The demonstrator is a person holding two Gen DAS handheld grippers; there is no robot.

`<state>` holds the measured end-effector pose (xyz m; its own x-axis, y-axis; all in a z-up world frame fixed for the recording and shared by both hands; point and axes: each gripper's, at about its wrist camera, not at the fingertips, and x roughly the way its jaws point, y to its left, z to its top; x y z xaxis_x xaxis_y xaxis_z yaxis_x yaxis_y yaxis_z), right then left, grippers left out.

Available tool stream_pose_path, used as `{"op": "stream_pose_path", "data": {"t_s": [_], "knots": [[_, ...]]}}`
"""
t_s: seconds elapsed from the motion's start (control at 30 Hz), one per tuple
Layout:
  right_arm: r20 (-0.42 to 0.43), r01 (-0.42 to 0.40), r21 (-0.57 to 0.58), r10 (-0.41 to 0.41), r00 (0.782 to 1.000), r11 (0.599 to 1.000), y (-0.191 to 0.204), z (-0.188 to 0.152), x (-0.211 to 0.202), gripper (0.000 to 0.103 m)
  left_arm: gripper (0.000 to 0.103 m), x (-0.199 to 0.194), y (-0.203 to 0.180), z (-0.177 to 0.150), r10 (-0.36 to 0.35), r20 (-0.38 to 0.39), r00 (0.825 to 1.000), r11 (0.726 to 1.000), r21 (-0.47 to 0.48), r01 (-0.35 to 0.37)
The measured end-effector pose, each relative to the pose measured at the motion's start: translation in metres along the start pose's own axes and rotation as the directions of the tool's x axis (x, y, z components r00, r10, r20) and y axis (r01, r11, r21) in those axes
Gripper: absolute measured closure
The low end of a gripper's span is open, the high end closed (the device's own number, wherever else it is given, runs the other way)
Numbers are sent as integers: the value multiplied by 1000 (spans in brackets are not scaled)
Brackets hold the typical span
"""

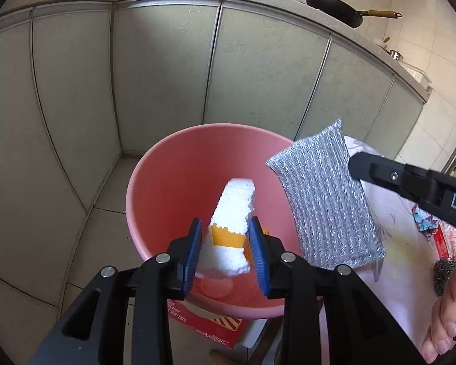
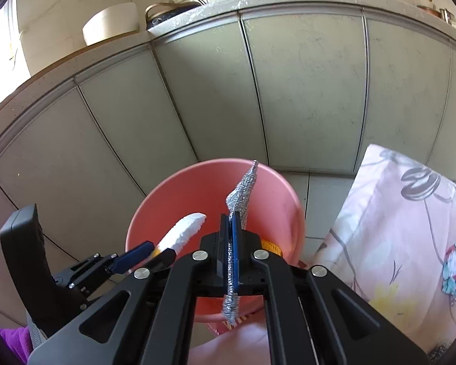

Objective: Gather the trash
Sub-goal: 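Move both items over the pink bucket and open both tools to release, then return both tools to the table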

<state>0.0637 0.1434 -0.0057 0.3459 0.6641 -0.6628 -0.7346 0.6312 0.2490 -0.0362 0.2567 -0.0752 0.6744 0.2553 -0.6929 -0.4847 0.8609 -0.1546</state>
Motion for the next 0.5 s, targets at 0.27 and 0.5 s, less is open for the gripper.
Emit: {"op": "stream_pose_path", "data": {"t_s": [0.27,0.5], "knots": [[-61,-23,4,23,998,1000,0,-3,7,97,59,1,4,5,-11,-16,1000,999,-40,11],[-42,-36,-5,36,998,999,1,-1,-3,82,59,-12,2,7,-27,2,1000,999,-45,27]]}}
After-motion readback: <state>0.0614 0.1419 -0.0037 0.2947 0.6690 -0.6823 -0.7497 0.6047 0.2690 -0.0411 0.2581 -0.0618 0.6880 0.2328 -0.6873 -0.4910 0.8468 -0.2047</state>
